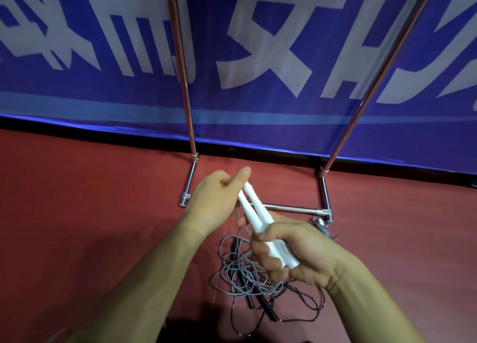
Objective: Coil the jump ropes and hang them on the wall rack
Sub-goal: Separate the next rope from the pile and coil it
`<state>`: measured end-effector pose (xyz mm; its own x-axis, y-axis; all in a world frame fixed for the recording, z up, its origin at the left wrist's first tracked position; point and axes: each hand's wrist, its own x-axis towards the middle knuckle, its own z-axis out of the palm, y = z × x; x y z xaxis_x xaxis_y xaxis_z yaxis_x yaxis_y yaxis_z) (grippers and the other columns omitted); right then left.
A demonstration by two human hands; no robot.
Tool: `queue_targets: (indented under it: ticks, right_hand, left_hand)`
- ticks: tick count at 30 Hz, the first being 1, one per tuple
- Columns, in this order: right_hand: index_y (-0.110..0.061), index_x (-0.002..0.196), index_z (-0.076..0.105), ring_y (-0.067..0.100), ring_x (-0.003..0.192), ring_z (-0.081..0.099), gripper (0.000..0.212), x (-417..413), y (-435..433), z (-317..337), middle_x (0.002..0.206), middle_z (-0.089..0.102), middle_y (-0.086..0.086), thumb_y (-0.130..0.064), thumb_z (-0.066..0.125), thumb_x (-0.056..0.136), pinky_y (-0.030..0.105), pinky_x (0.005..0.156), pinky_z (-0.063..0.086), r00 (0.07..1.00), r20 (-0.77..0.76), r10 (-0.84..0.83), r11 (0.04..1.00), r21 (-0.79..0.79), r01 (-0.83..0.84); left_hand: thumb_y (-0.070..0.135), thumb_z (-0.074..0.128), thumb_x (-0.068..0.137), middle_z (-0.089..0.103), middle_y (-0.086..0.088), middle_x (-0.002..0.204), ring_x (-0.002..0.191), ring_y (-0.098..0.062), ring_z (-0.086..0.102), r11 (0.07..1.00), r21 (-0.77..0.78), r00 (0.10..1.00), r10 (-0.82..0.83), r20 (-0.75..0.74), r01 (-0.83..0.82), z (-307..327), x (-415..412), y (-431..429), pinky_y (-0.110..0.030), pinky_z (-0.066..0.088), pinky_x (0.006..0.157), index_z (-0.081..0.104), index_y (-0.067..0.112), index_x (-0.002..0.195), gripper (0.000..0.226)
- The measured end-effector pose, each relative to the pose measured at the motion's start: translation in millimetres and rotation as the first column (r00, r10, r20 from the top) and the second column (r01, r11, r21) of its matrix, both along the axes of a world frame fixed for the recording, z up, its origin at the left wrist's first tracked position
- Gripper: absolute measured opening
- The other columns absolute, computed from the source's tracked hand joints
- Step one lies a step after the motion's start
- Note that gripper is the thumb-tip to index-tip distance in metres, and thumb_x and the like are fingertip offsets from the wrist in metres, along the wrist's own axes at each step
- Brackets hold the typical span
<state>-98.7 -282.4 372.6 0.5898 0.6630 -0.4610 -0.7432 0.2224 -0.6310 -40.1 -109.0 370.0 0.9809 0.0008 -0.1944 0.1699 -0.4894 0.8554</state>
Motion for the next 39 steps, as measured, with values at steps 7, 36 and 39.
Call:
queue_targets:
  ticks: [7, 36, 39]
  right_hand:
    - [-0.022, 0.128, 0.060, 0.011, 0.042, 0.042, 0.043, -2.1, -3.0, 9.4, 0.068, 0.042, 0.003, -0.016, 0.056, 0.086, 0.020, 0.040, 0.042, 0.988, 0.011, 0.153, 0.969, 0.196, -0.152]
    - [-0.056, 0.133, 0.048, 0.016, 0.042, 0.033, 0.073, 8.4, -26.8, -6.3, 0.058, 0.044, -0.004, 0.002, 0.046, 0.088, 0.023, 0.040, 0.031, 0.877, 0.403, 0.263, 0.715, -0.692, 0.104]
    - [-0.026, 0.129, 0.056, 0.012, 0.040, 0.026, 0.060, 9.8, -28.7, -1.6, 0.059, 0.039, 0.003, 0.004, 0.050, 0.078, 0.016, 0.036, 0.024, 0.964, 0.264, 0.043, 0.913, -0.402, 0.069]
  left_hand:
    - [0.016, 0.047, 0.103, 0.047, -0.010, 0.060, 0.041, -0.021, 0.039, 0.843, -0.525, 0.993, -0.101, 0.058, 0.116, 19.9, -11.2, -10.4, -0.025, 0.029, 0.039, 0.055, 0.025, 0.062, 0.042]
    - [0.041, 0.037, 0.103, 0.072, 0.000, 0.083, 0.084, -0.024, 0.067, 0.832, 0.439, 0.934, -0.355, -0.046, 0.338, -11.0, -3.5, 8.9, -0.036, 0.053, 0.083, 0.072, 0.017, 0.093, 0.043]
    - [0.023, 0.044, 0.100, 0.068, 0.008, 0.117, 0.109, -0.012, 0.062, 0.971, 0.066, 0.973, -0.226, -0.050, 0.229, -17.8, 1.9, 11.2, -0.025, 0.043, 0.095, 0.059, 0.030, 0.134, 0.038]
